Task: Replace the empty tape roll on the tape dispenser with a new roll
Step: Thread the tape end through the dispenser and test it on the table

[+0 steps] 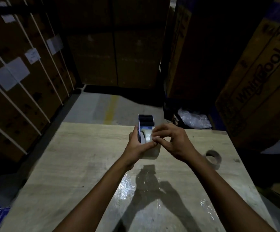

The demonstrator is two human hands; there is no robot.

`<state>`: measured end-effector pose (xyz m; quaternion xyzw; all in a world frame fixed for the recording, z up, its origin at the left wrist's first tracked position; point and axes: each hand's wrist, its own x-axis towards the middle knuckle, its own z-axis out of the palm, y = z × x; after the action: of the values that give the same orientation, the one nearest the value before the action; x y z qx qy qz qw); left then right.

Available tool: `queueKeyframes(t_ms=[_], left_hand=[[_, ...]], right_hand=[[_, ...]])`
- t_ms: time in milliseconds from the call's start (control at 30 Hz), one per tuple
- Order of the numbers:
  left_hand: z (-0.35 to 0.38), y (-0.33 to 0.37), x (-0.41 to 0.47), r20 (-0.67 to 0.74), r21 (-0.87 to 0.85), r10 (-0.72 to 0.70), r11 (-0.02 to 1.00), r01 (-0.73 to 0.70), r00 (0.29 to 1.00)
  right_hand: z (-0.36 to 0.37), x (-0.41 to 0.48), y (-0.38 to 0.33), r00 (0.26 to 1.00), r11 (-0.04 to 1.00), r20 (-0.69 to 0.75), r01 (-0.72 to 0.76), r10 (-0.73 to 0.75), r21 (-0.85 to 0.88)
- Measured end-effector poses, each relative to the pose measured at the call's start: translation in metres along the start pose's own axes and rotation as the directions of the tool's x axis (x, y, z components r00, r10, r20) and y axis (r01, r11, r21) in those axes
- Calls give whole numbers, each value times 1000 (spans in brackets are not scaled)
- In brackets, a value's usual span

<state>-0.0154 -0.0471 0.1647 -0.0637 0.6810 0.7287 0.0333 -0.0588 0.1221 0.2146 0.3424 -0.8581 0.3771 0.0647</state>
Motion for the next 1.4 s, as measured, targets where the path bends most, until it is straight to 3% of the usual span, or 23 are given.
queueKeyframes(t_ms=[133, 267, 367, 733, 967, 1167, 1400], left_hand=[[3, 3, 0, 4, 57, -21, 998, 20, 1000], [7, 2, 3, 10, 53, -60, 997, 59, 998], [7, 6, 4, 19, 40, -67, 997, 66, 998], [4, 7, 12, 109, -81, -74, 993, 83, 991], [10, 8, 9, 92, -75, -70, 994, 77, 993], [5, 13, 7, 109, -55, -22, 998, 28, 994], [8, 13, 1, 153, 81, 6, 997, -18, 988]], right_hand=[[-8, 2, 3, 999, 999, 45, -7, 5, 40], [-10, -3, 2, 991, 968, 102, -104, 83, 228], [-8, -3, -1, 994, 961, 82, -94, 75, 260], [-15, 9, -6, 997, 997, -45, 65, -63, 38], [-20, 13, -15, 979, 924, 32, 201, -202, -325], [-21, 16, -9, 981, 908, 113, 188, -156, -375], [-22, 19, -9, 984, 957, 175, 18, 34, -291]])
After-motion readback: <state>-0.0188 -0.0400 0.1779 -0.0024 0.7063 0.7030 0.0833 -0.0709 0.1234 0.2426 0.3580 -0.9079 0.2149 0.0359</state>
